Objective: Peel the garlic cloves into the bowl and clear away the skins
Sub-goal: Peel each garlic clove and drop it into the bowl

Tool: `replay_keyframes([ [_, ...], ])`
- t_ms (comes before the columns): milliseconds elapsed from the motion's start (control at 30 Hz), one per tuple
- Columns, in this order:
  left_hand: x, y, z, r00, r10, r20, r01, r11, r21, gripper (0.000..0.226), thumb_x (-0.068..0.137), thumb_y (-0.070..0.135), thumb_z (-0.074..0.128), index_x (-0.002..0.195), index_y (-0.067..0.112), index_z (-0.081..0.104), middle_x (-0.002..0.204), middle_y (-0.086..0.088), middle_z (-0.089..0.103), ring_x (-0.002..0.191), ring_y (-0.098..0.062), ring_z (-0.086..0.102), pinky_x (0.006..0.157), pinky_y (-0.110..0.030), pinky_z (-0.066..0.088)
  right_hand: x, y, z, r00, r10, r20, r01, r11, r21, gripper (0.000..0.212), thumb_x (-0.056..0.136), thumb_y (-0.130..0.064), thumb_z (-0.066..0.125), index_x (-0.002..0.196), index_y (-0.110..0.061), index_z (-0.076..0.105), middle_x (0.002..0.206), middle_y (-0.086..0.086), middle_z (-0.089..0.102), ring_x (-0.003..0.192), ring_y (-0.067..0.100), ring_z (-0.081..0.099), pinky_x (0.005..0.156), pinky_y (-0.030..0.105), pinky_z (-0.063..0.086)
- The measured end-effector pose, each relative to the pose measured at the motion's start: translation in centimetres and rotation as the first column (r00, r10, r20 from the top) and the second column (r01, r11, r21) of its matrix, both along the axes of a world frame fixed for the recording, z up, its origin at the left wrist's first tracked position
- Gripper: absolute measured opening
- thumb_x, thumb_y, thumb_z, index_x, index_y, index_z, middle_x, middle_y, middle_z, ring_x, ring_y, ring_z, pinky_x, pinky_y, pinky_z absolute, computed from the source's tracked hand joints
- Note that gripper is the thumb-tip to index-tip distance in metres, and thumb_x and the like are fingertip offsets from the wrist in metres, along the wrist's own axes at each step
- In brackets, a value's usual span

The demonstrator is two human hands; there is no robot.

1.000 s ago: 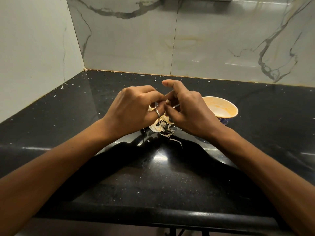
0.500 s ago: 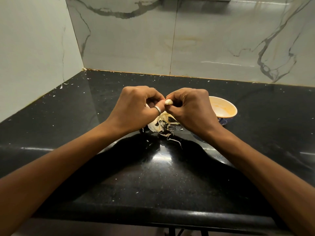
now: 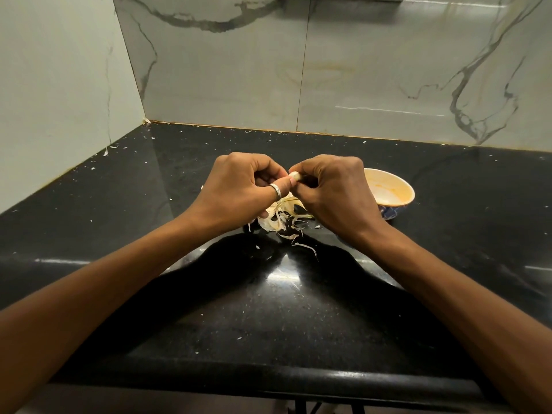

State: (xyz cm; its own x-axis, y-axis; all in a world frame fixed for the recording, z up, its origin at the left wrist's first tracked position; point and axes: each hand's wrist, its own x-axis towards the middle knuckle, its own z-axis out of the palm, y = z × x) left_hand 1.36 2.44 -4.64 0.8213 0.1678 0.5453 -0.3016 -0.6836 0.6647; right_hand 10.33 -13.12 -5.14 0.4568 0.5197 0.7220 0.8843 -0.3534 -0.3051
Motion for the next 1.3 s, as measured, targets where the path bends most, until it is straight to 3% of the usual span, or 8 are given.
replay_keyframes([
  [100,0.1,0.3,0.0,1.000,0.026,-0.013,-0.026,0.999,-0.033,0.015,0.088,0.025,0.078,0.092,0.011,0.076,0.069,-0.006,0.069,0.054,-0.017,0.068,0.047,-0.032,0.059,0.1,-0.1,0.1,0.997,0.061,-0.041,-0.060,0.998,0.029,0.022,0.088,-0.020,0.075,0.106,-0.008,0.079,0.089,0.010,0.078,0.075,0.020,0.073,0.069,0.042,0.059],
  [200,0.1,0.5,0.1,0.998,0.030,-0.046,-0.033,0.997,-0.069,0.009,0.089,0.023,0.077,0.092,0.014,0.077,0.069,-0.012,0.069,0.056,-0.023,0.069,0.049,-0.035,0.060,0.2,-0.2,0.0,0.993,0.103,-0.058,-0.103,0.995,-0.001,0.025,0.092,-0.026,0.071,0.100,-0.003,0.078,0.086,0.017,0.076,0.077,0.032,0.073,0.066,0.047,0.058],
  [300,0.1,0.6,0.2,0.996,0.013,-0.088,-0.025,0.991,-0.130,0.004,0.089,0.021,0.077,0.090,0.017,0.077,0.072,-0.009,0.070,0.062,-0.022,0.070,0.051,-0.034,0.060,0.2,-0.3,0.1,0.991,0.118,-0.056,-0.120,0.992,-0.041,0.024,0.094,-0.025,0.069,0.102,-0.005,0.078,0.084,0.015,0.077,0.072,0.028,0.073,0.063,0.046,0.057],
  [400,0.0,0.4,0.5,0.991,-0.012,-0.131,-0.013,0.982,-0.191,0.003,0.090,0.016,0.075,0.091,0.015,0.077,0.075,-0.001,0.071,0.065,-0.012,0.069,0.051,-0.031,0.059,0.2,-0.3,0.3,0.991,0.123,-0.054,-0.127,0.988,-0.087,0.019,0.096,-0.023,0.066,0.089,-0.008,0.076,0.068,0.009,0.069,0.060,0.024,0.063,0.057,0.044,0.050],
  [567,-0.1,0.0,0.6,0.983,-0.025,-0.183,-0.030,0.956,-0.293,0.008,0.092,0.009,0.071,0.095,0.004,0.076,0.081,-0.012,0.071,0.064,-0.007,0.066,0.051,-0.027,0.057,-0.1,0.2,0.1,0.998,0.053,0.027,-0.049,0.989,-0.138,0.026,0.095,-0.028,0.058,0.077,-0.012,0.068,0.060,0.005,0.061,0.054,0.024,0.053,0.056,0.043,0.045],
  [933,-0.2,-1.0,0.0,0.986,0.099,-0.136,-0.130,0.961,-0.242,0.005,0.090,0.007,0.071,0.088,0.009,0.074,0.064,-0.001,0.067,0.052,-0.006,0.065,0.046,-0.019,0.052,-0.6,0.6,-0.3,0.994,0.023,0.109,-0.004,0.986,-0.167,0.025,0.093,-0.021,0.058,0.073,-0.008,0.064,0.060,0.006,0.059,0.052,0.024,0.049,0.052,0.036,0.039],
  [1100,-0.2,-1.2,-0.1,0.986,0.133,-0.098,-0.152,0.962,-0.226,0.019,0.090,0.006,0.069,0.077,0.019,0.071,0.059,0.003,0.065,0.049,-0.007,0.065,0.044,-0.018,0.051,-0.9,0.7,-0.4,0.998,0.054,0.044,-0.047,0.989,-0.141,0.021,0.089,-0.018,0.056,0.080,-0.008,0.072,0.062,0.007,0.065,0.053,0.022,0.057,0.054,0.040,0.047],
  [1300,-0.1,-0.6,0.5,0.992,0.084,-0.095,-0.104,0.968,-0.229,0.008,0.094,0.011,0.067,0.093,0.014,0.074,0.076,-0.005,0.071,0.063,-0.007,0.067,0.048,-0.026,0.055,-0.5,0.2,0.2,0.952,0.161,-0.262,-0.166,0.986,0.002,0.013,0.095,-0.016,0.069,0.101,-0.010,0.079,0.077,0.002,0.077,0.070,0.006,0.074,0.064,0.040,0.061],
])
